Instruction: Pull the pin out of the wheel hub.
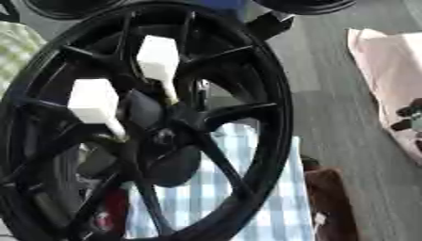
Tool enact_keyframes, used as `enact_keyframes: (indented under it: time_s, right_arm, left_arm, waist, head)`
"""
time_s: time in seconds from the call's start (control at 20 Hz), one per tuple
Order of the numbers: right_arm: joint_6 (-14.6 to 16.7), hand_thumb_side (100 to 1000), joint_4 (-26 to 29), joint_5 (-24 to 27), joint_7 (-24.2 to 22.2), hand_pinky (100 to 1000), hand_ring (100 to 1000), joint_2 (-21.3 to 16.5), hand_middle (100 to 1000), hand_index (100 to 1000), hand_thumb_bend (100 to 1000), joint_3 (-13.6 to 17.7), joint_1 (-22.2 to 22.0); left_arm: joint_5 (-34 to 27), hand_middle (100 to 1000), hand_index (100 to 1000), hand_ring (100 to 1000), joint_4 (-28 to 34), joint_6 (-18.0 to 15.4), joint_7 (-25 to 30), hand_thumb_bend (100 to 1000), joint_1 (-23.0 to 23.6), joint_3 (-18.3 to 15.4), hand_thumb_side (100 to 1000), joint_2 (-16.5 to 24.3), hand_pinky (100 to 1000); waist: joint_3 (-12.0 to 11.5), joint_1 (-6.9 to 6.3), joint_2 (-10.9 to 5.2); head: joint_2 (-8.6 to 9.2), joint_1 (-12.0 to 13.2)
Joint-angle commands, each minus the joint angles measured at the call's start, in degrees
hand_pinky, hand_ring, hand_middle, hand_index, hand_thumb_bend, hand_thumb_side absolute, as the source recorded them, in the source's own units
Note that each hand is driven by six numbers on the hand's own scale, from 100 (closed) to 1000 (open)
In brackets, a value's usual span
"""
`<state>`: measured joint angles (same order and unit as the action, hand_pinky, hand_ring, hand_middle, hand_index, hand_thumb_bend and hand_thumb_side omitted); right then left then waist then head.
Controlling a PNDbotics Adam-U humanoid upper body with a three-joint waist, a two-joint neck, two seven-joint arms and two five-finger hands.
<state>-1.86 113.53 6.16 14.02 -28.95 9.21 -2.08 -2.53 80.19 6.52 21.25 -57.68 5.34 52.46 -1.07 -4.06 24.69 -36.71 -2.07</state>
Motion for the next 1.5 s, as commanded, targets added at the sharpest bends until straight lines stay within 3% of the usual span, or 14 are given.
enact_keyframes:
  time_s: [0.05,0.55,0.95,1.0,1.05,1.5]
  right_arm:
    - [-0.03,657,1.06,-0.08,0.24,775,551,-1.41,579,568,100,0.64,-0.02]
    - [-0.06,653,1.06,0.10,0.35,774,550,-1.45,577,567,100,0.67,-0.04]
    - [-0.30,654,1.06,0.02,0.40,774,549,-1.65,577,567,100,0.59,-0.16]
    - [-0.33,655,1.06,0.01,0.43,774,549,-1.69,576,567,100,0.59,-0.19]
    - [-0.35,654,1.06,0.00,0.45,773,548,-1.72,576,566,100,0.59,-0.21]
    - [-0.60,655,1.06,0.02,0.50,773,547,-1.79,575,566,100,0.47,-0.24]
  left_arm:
    - [0.17,658,770,639,0.98,-0.01,0.44,374,-0.64,-0.84,632,2.85,824]
    - [1.02,667,776,649,2.06,-0.07,2.53,384,-0.46,0.20,630,3.07,822]
    - [6.48,716,821,712,10.41,0.41,12.25,493,-0.86,5.62,607,4.22,824]
    - [6.89,724,829,722,11.33,0.62,13.54,556,-0.98,6.29,596,4.30,827]
    - [7.23,734,835,731,12.28,0.74,14.94,526,-1.06,6.97,608,4.41,829]
    - [6.57,746,853,745,16.17,3.12,22.55,580,-2.87,11.65,611,3.52,841]
  waist:
    - [0.04,0.68,-7.84]
    - [0.16,0.76,-7.90]
    - [-0.05,0.31,-8.05]
    - [-0.08,0.23,-8.07]
    - [-0.12,0.16,-8.08]
    - [-0.08,-0.12,-8.19]
  head:
    - [-0.01,0.10]
    - [0.01,0.13]
    - [-0.11,0.25]
    - [-0.12,0.25]
    - [-0.13,0.24]
    - [0.05,0.46]
